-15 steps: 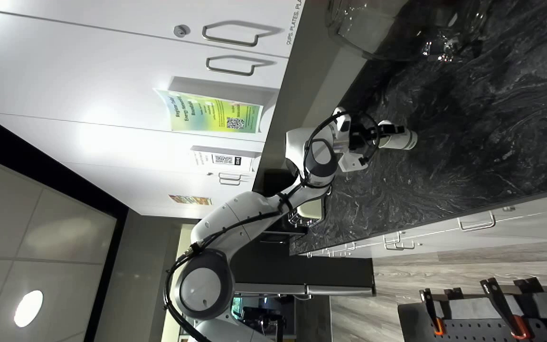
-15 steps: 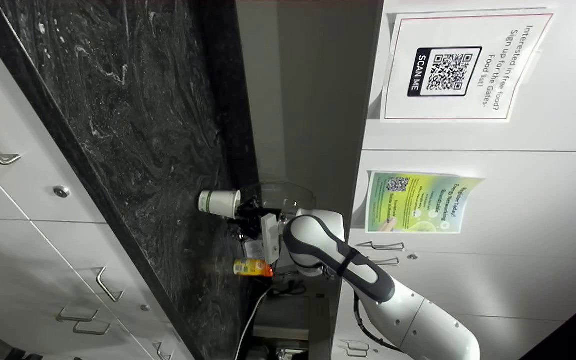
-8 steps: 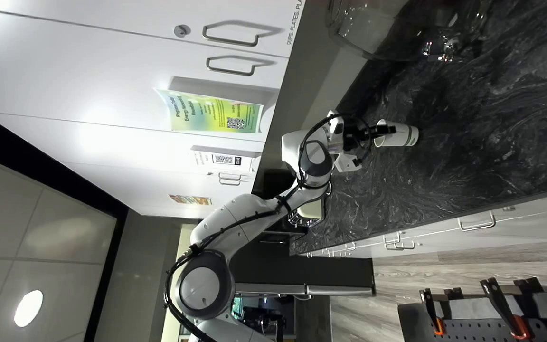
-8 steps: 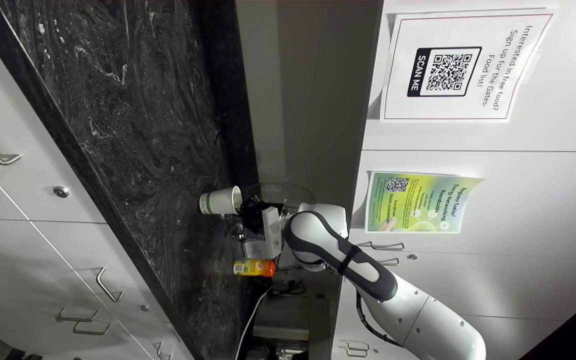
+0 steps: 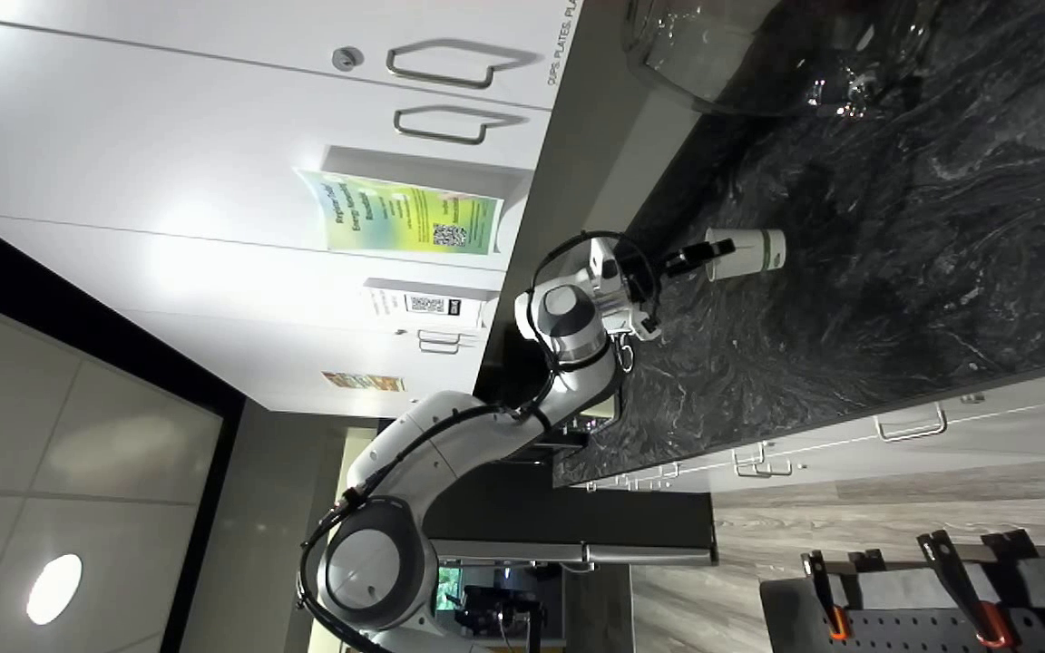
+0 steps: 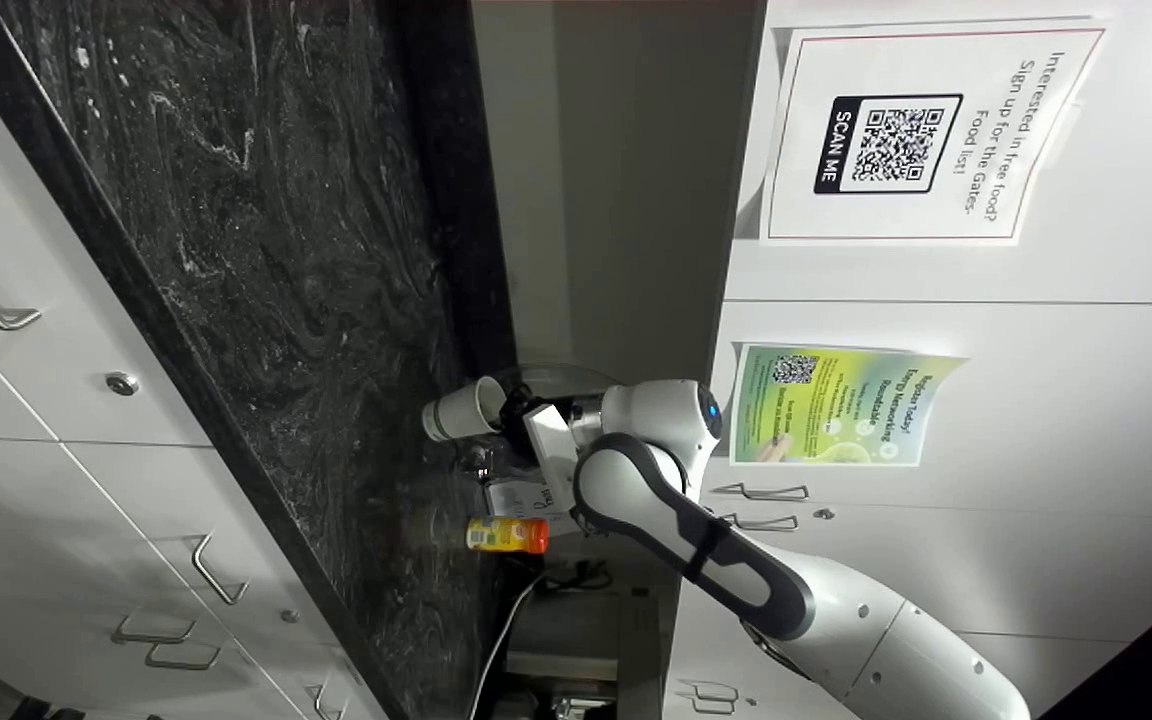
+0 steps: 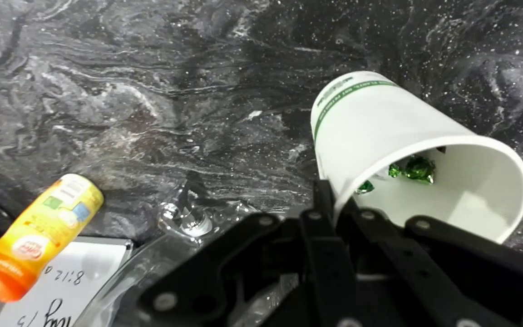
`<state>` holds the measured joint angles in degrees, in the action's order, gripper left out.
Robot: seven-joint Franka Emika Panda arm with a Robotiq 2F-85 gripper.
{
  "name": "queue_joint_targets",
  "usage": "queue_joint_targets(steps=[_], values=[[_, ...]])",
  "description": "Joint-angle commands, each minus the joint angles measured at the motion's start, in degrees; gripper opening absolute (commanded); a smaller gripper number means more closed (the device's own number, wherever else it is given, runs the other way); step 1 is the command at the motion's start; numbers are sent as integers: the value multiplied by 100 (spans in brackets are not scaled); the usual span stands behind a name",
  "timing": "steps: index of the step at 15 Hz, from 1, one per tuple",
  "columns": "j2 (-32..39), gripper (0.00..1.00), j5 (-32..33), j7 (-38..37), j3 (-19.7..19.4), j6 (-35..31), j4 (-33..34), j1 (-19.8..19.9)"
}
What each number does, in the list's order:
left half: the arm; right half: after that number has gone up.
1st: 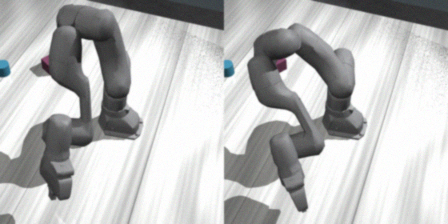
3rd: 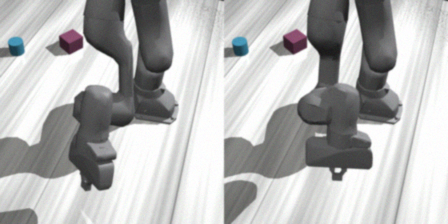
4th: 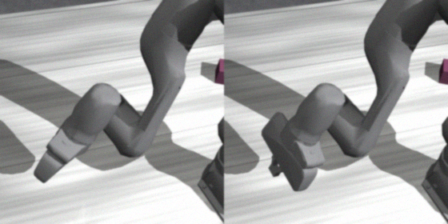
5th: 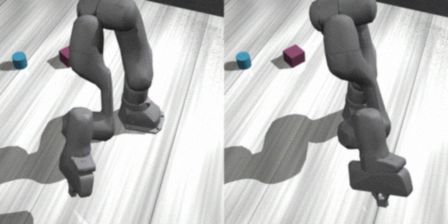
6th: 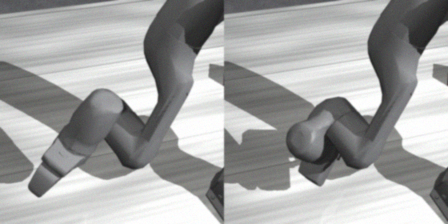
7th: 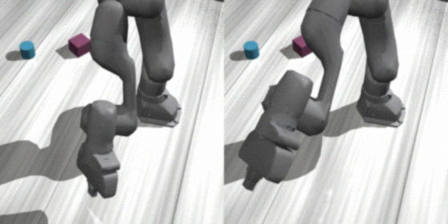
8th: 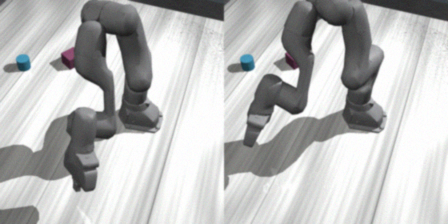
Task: Pour the candy inside the cup on the counter top
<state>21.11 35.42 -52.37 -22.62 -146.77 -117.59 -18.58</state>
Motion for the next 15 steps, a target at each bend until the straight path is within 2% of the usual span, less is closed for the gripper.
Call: queue_joint_targets(steps=[1,4,8,15], values=[[-478,1,904,-697,324,1025,-134,-44],[-579,1,1326,-982,897,2017,-64,154],[-588,1,1548,-1062,1513,2892,-4,382],[-425,1,2032,-1026,2083,4359,170,508]])
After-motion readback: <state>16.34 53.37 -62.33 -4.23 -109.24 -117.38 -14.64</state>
